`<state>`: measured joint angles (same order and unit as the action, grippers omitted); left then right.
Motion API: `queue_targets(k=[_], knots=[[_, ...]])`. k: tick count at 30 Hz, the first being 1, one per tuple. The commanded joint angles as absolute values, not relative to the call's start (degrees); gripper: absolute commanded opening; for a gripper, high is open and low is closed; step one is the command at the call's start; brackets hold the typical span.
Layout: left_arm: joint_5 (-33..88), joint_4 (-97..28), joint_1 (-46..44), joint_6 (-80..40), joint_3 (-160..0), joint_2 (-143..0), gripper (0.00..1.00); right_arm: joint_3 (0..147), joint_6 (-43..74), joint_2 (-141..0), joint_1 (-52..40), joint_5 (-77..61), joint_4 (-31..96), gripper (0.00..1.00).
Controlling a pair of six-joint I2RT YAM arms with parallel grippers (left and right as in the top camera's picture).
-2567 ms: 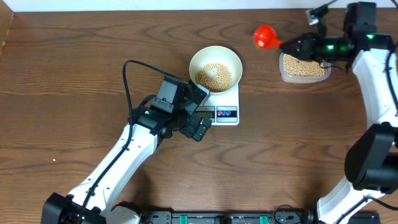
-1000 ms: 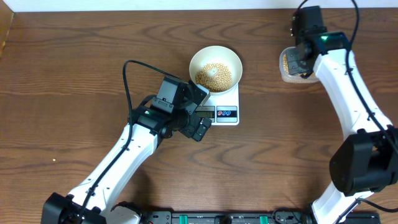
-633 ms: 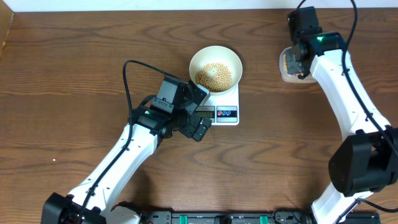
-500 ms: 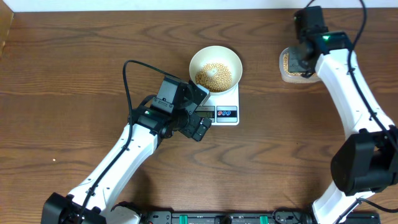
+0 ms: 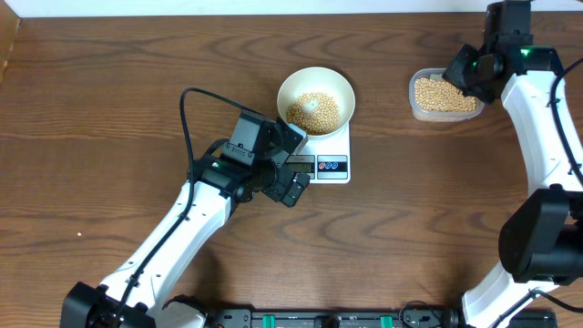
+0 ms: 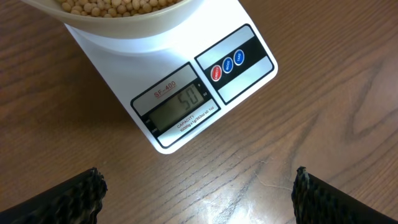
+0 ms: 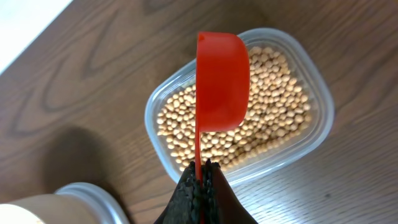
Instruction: Scoop item into bowl and weigh 50g on scale
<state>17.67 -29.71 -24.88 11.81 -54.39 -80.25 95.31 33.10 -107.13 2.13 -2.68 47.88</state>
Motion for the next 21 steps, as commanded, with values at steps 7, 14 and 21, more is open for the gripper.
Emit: queue_targets(k=[7, 14, 21], knots=[[17.30, -29.71, -24.67, 11.73, -54.50, -79.61, 0.98, 90.45, 49.43, -105.34, 3.66, -6.59, 47.46, 0.01], [17.32, -29.71, -24.67, 11.73, -54.50, -79.61, 0.98, 87.44, 51.64, -105.34, 4.08, -8.08, 47.05, 0.01], [17.32, -29.71, -24.67, 11.70, -54.50, -79.61, 0.98, 87.46, 51.66, -105.34, 4.10, -8.16, 48.29, 0.20]])
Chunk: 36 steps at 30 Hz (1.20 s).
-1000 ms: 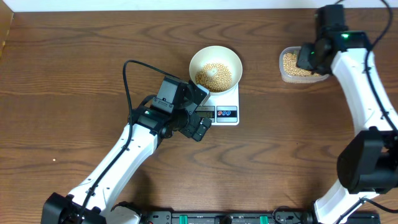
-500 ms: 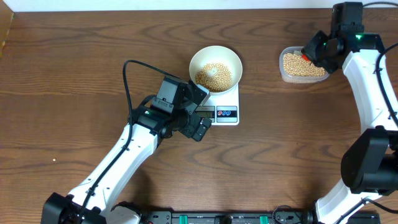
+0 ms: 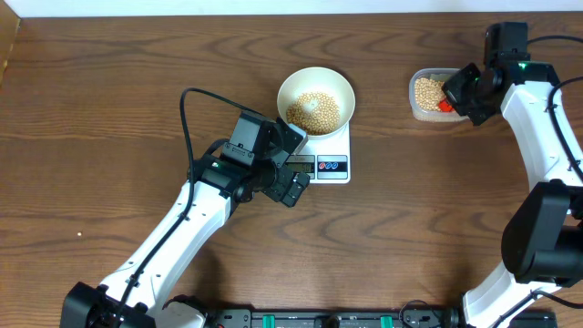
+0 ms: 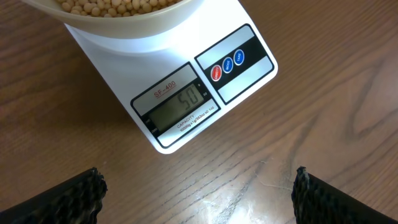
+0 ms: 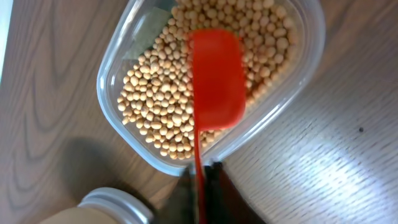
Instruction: Scoop item into bowl and weigh 50g on scale
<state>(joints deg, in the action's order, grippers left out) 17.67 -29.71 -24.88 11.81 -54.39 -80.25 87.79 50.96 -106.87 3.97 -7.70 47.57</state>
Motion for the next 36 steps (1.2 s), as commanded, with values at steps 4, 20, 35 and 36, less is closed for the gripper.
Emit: queue_targets(k=[4, 20, 35, 36], knots=[[17.32, -29.71, -24.67, 11.73, -54.50, -79.61, 0.98, 87.46, 51.62, -105.34, 4.21, -9.23, 49.89, 0.43], [17.32, -29.71, -24.67, 11.73, -54.50, -79.61, 0.98, 87.46, 44.53, -105.32, 8.19, -19.07, 56.12, 0.85], [17.32, -29.71, -24.67, 11.73, -54.48, -79.61, 0.98, 87.59, 37.32, -104.42, 8.21, -20.05, 58.50, 0.99], [17.32, -29.71, -24.67, 11.73, -54.50, -79.61, 0.98, 87.59, 36.64, -103.94, 8.21, -19.94, 58.52, 0.99]])
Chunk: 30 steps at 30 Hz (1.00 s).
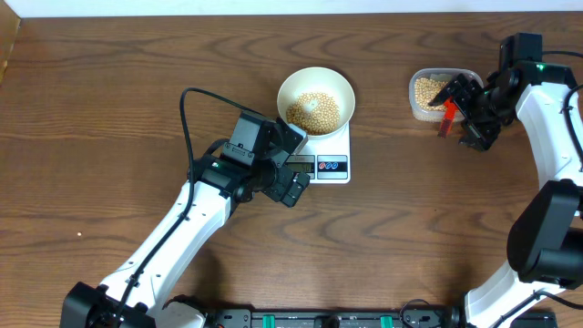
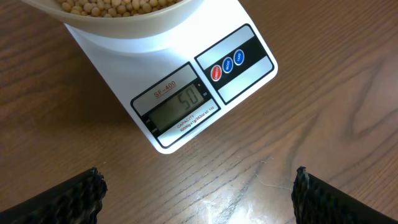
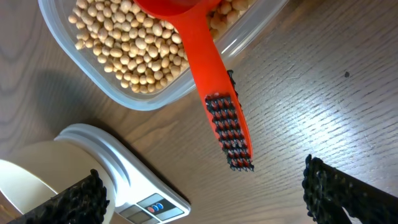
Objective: Scoop item into bowl and weigh 50g on scale
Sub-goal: 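Lower the red scoop into the tub and open the right gripper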
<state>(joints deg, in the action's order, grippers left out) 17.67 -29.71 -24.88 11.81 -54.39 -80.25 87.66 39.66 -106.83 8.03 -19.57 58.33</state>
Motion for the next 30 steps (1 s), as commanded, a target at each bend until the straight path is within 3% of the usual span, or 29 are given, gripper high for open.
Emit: queue_targets(k=[1, 19, 30], knots=[[17.32, -29.71, -24.67, 11.73, -54.50, -79.61, 0.98, 87.59, 36.27, -103.46, 8.21, -19.84, 58.52, 0.99], [17.32, -29.71, -24.67, 11.73, -54.50, -79.61, 0.98, 87.59, 18.79, -82.15, 8.21, -18.15, 61.84, 0.99], [17.32, -29.71, -24.67, 11.73, -54.50, -79.61, 0.98, 87.59, 18.15, -77.38, 8.21, -18.15, 69.56, 0.99]])
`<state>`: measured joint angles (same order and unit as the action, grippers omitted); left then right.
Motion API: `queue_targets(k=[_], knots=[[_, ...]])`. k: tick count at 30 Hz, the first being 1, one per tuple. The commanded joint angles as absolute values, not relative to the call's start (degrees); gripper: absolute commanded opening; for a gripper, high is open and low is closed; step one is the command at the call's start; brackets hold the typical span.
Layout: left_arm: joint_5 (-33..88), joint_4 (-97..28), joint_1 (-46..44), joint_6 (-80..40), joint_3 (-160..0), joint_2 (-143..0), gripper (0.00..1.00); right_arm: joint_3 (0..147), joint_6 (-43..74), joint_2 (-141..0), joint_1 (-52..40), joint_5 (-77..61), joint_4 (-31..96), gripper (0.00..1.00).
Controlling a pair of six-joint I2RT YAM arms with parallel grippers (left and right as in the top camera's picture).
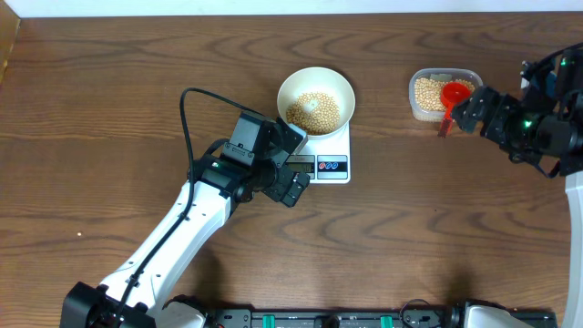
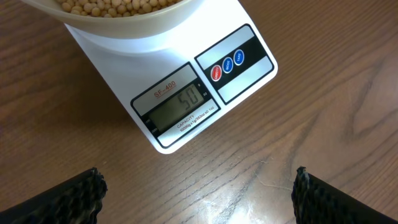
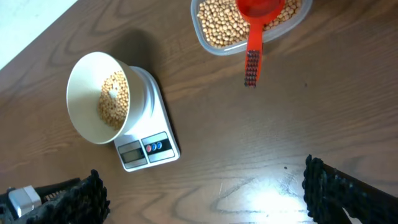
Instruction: Scoop item into bowl and weigh 50g on scale
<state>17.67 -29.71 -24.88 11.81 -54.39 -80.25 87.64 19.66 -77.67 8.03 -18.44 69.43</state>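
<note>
A cream bowl (image 1: pixel 315 98) holding soybeans stands on the white scale (image 1: pixel 326 155), whose display (image 2: pixel 180 102) reads 50. The red scoop (image 1: pixel 450 98) lies with its cup in the clear container of soybeans (image 1: pixel 437 94) and its handle over the rim onto the table. My left gripper (image 2: pixel 198 194) hangs open over the bare wood just in front of the scale. My right gripper (image 3: pixel 205 190) is open, high above the table, right of the container (image 3: pixel 249 22), with nothing between its fingers.
The brown wooden table (image 1: pixel 118 100) runs to a pale edge at the far side. A black cable (image 1: pixel 187 118) loops off the left arm. Black rails (image 1: pixel 328 319) line the near edge.
My right gripper, open beside the scoop handle by the container then, now sits higher and farther right, so the bowl and scale show in its view. The scoop stays in the container. Left arm unmoved.
My right gripper held the red scoop over the soybean container. Then the scoop was lower, over the beans. Then it rested in the container with the gripper open beside its handle; now the gripper is well clear. The scale read 50 throughout.
</note>
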Motion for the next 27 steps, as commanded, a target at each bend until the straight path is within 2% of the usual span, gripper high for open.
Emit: queue_targets(k=[1, 6, 14, 19, 27], knots=[[17.32, -29.71, -24.67, 11.73, -54.50, -79.61, 0.98, 87.59, 18.15, -77.47, 8.21, -18.15, 69.56, 0.99], [17.30, -29.71, -24.67, 11.73, -54.48, -79.61, 0.98, 87.59, 17.15, -77.52, 8.21, -17.65, 69.76, 0.99], [17.30, -29.71, -24.67, 11.73, -54.50, -79.61, 0.98, 86.15, 12.51, -77.03, 8.14, -6.11, 67.51, 0.99], [17.32, -29.71, -24.67, 11.73, -54.48, -79.61, 0.98, 79.15, 7.29, -72.23, 6.70, -1.43, 57.43, 0.99], [17.32, -29.71, -24.67, 11.73, -54.50, -79.61, 0.98, 52.80, 4.60, -51.79, 6.28, -1.43, 30.52, 0.99]])
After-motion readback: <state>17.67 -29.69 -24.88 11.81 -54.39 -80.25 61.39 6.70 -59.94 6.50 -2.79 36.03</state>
